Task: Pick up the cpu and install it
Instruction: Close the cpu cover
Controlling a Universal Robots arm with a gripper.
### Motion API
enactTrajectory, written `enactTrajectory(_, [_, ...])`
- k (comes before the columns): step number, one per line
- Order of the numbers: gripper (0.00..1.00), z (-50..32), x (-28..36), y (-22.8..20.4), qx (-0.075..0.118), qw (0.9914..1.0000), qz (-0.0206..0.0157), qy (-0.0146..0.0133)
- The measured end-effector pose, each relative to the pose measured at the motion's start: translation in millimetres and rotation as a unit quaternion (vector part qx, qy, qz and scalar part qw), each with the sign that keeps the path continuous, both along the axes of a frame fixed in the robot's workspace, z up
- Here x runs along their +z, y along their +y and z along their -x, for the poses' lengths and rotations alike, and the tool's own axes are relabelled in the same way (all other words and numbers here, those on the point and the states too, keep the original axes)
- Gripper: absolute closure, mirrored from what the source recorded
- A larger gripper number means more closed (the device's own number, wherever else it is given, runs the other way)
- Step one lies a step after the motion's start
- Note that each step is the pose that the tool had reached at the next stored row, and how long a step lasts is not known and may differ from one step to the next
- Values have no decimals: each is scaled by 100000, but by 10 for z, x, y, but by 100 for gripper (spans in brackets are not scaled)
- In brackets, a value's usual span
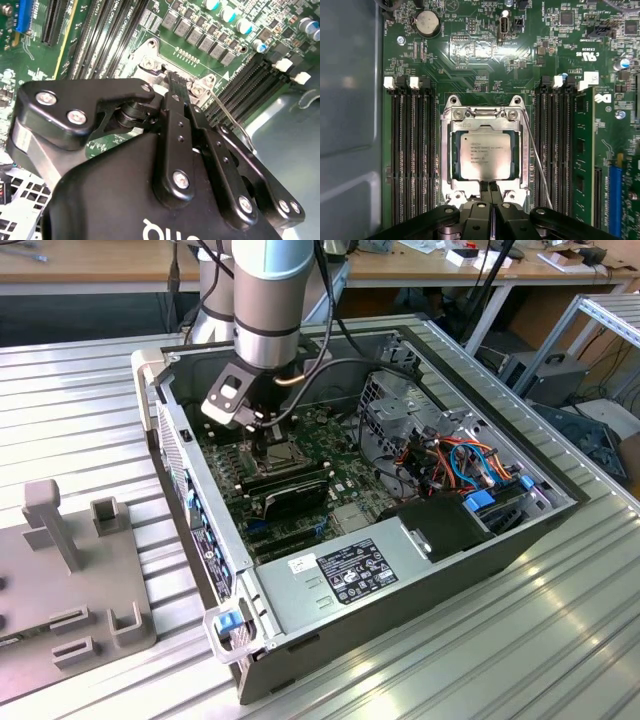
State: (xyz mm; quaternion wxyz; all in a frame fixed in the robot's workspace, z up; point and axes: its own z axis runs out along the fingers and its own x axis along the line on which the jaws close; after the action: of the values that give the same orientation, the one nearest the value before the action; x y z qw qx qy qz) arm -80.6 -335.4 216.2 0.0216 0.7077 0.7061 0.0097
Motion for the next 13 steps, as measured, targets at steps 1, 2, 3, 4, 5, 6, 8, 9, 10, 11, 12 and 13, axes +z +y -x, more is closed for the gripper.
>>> enactTrajectory(1, [89,0,38,0,1,100000,1,-2])
enactTrajectory(2, [89,0,66,0,1,100000,-1,-1])
enactTrajectory(3, [89,0,97,0,1,100000,-2,-1])
enactTrajectory(4, [89,0,115,0,-1,100000,0,-2])
enactTrajectory(5, [89,0,123,0,0,100000,7,3])
enactTrajectory(6, [89,0,123,0,1,100000,-2,-3])
enactTrajectory(8, [89,-2,124,0,10,100000,5,-2])
enactTrajectory(9, [89,-12,125,-1,11,100000,22,8])
enactTrajectory(10, [89,-36,125,0,4,100000,15,5])
enactTrajectory(11, [89,-52,124,0,-1,100000,11,3])
enactTrajectory(12, [89,-78,124,0,-4,100000,10,0])
enactTrajectory(13, [89,-100,124,0,2,100000,10,1])
